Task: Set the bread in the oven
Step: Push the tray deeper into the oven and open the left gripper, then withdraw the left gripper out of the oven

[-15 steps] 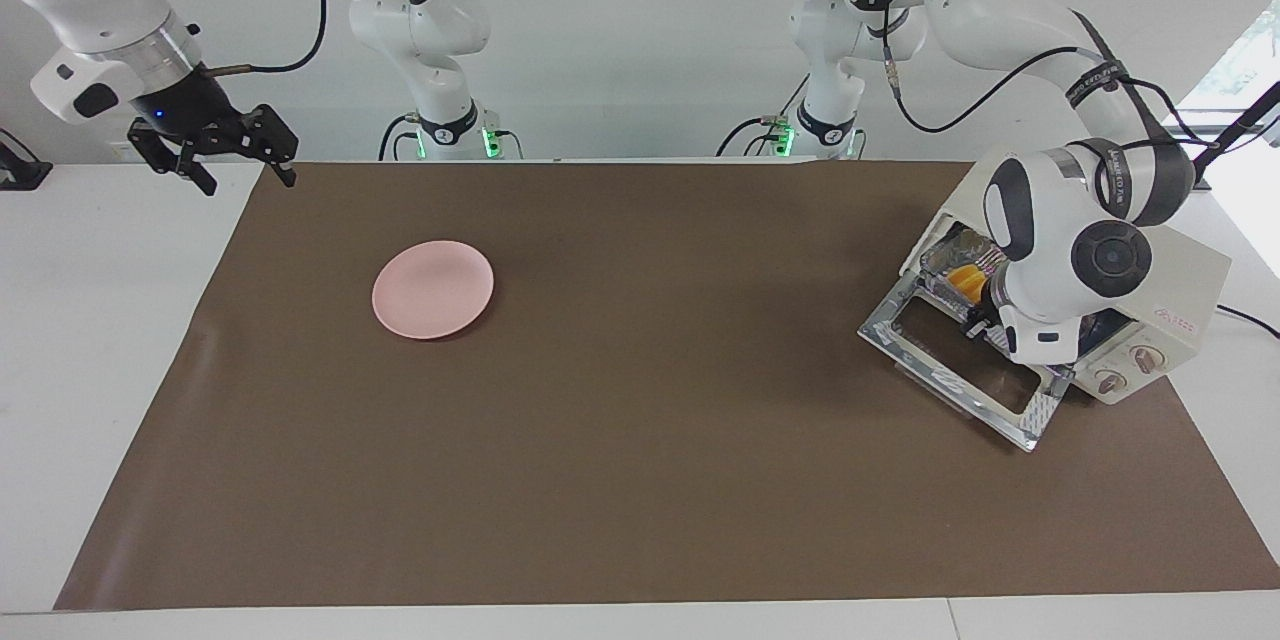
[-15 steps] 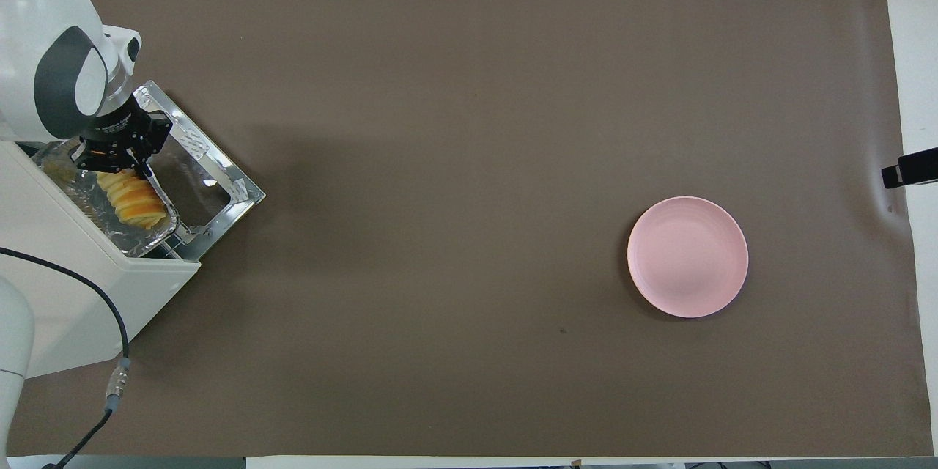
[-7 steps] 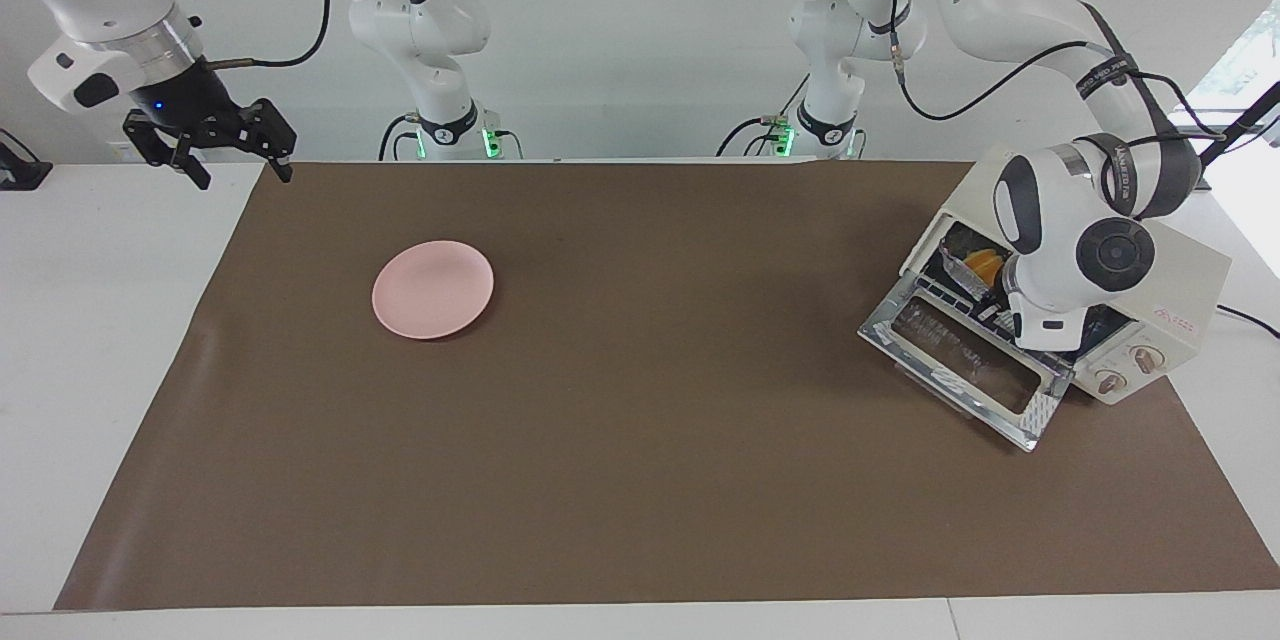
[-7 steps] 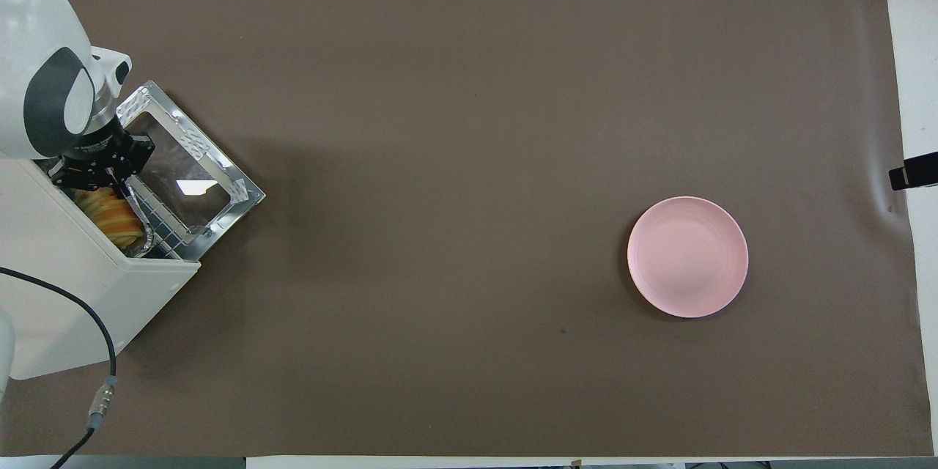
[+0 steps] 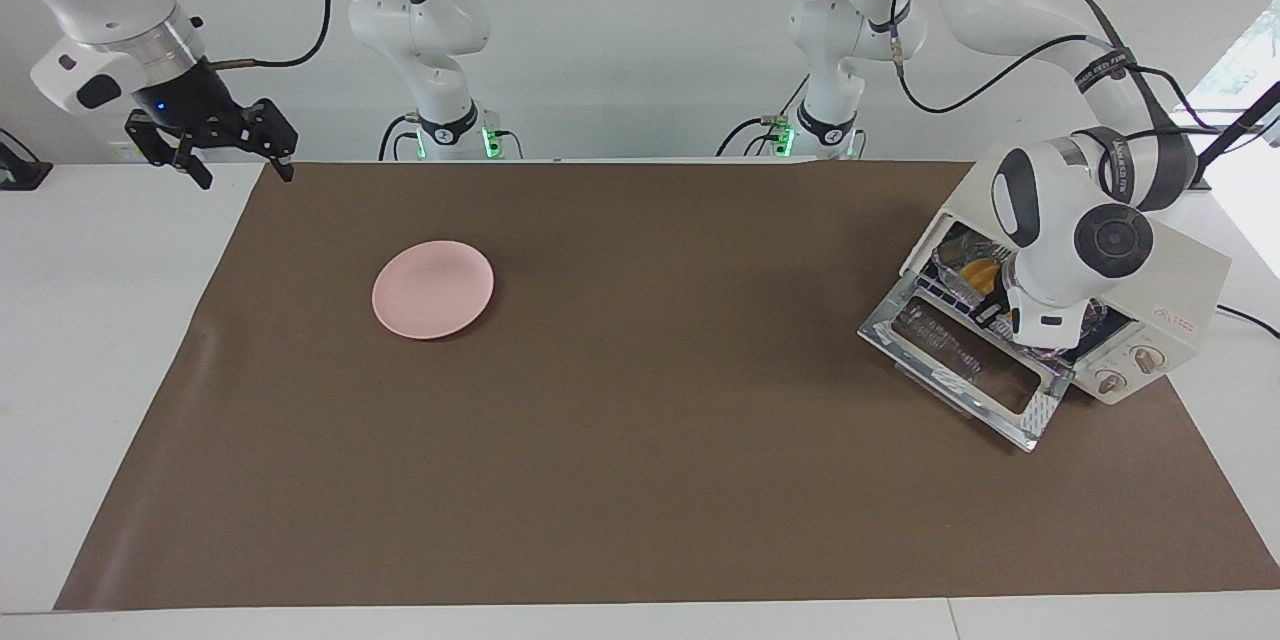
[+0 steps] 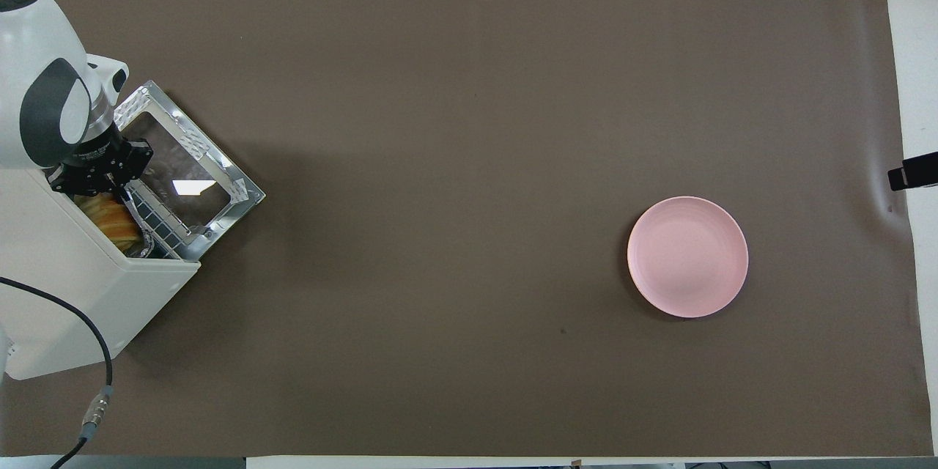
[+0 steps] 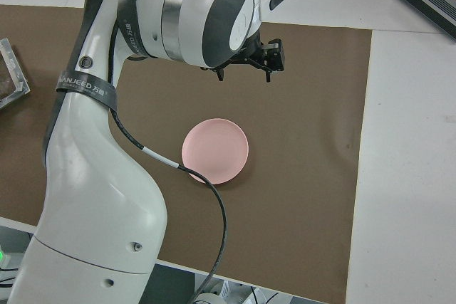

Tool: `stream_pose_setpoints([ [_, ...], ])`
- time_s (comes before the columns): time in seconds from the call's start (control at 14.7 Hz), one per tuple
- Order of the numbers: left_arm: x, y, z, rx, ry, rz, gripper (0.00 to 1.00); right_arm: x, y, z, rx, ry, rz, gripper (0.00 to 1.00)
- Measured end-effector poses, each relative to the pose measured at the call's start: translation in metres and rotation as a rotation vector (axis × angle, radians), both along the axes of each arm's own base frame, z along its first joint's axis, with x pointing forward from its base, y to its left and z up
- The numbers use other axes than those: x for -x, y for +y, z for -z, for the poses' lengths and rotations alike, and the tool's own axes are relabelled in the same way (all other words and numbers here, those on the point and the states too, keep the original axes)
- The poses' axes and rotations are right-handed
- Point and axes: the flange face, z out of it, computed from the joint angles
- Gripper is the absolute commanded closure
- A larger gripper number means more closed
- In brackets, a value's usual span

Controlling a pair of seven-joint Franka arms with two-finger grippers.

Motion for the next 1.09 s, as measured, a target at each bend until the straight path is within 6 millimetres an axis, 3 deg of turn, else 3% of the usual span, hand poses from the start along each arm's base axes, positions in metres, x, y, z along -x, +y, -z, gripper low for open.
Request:
stream_pose_setpoints([
  [0.34, -0.012, -0.01, -0.033, 0.022, -0.144, 0.058, 0.0, 0.0, 0.0, 0.0, 0.0, 0.0, 0.0, 0.0],
  [0.61, -0.019, -0.036, -0.088, 0.102, -0.226, 0.126, 0.0, 0.0, 0.0, 0.0, 0.0, 0.0, 0.0, 0.0],
  [0.89, 0.0, -0.051, -0.141, 0.183, -0.187, 0.254, 0.0, 0.0, 0.0, 0.0, 0.0, 0.0, 0.0, 0.0],
  [1.09, 0.031, -0.055, -0.183, 0.238, -0.139, 0.356, 0.0, 0.0, 0.0, 0.0, 0.0, 0.0, 0.0, 0.0],
])
